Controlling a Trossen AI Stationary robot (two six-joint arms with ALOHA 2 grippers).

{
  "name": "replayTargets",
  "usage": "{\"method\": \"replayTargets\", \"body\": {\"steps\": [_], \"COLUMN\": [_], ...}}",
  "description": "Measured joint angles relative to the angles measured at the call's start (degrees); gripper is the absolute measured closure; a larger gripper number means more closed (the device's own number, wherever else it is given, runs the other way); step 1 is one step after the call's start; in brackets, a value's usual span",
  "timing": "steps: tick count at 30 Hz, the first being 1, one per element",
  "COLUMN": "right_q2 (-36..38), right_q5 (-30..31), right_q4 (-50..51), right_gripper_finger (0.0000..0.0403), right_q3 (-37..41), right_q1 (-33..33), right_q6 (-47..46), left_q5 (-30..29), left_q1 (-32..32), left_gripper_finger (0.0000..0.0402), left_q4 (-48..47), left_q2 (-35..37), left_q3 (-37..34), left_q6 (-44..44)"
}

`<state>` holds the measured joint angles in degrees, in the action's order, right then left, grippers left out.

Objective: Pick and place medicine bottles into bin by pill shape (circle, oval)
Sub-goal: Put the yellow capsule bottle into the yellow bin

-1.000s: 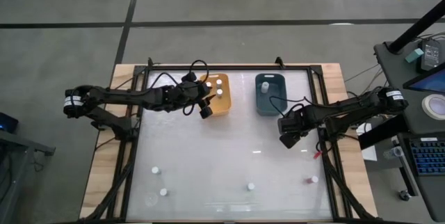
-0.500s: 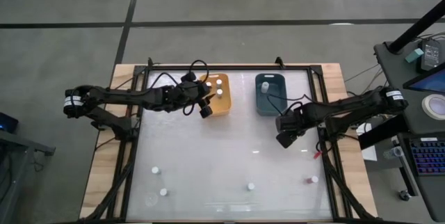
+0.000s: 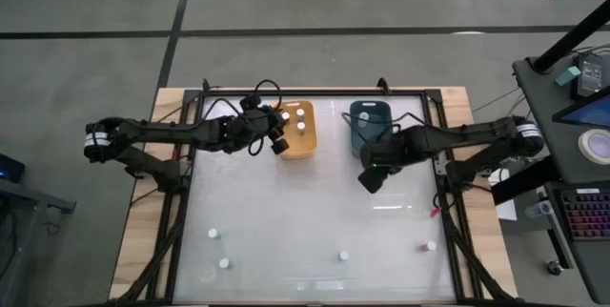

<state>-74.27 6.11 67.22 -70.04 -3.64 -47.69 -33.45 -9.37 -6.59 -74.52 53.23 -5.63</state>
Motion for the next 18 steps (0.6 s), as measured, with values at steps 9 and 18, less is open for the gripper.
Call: {"method": "replayTargets", "body": {"steps": [9, 18], "right_q2": [-13.29, -26.37], "right_q5": [0.15, 0.11], "right_q4": [3.65, 7.91], "right_gripper_finger": [0.0287, 0.0287], "right_q3": [-19.66, -37.88], "right_q1": [6.38, 12.21], "right_q6": [15.02, 28.46], "left_q5": [-0.09, -0.06], "left_q1": [0.0, 0.0], "left_gripper_finger": [0.0266, 0.0266], "left_q4": [0.18, 1.58], "left_q2": [7.52, 16.68], "left_q3": [-3.87, -9.03], "left_q6": [-0.82, -0.82]}}
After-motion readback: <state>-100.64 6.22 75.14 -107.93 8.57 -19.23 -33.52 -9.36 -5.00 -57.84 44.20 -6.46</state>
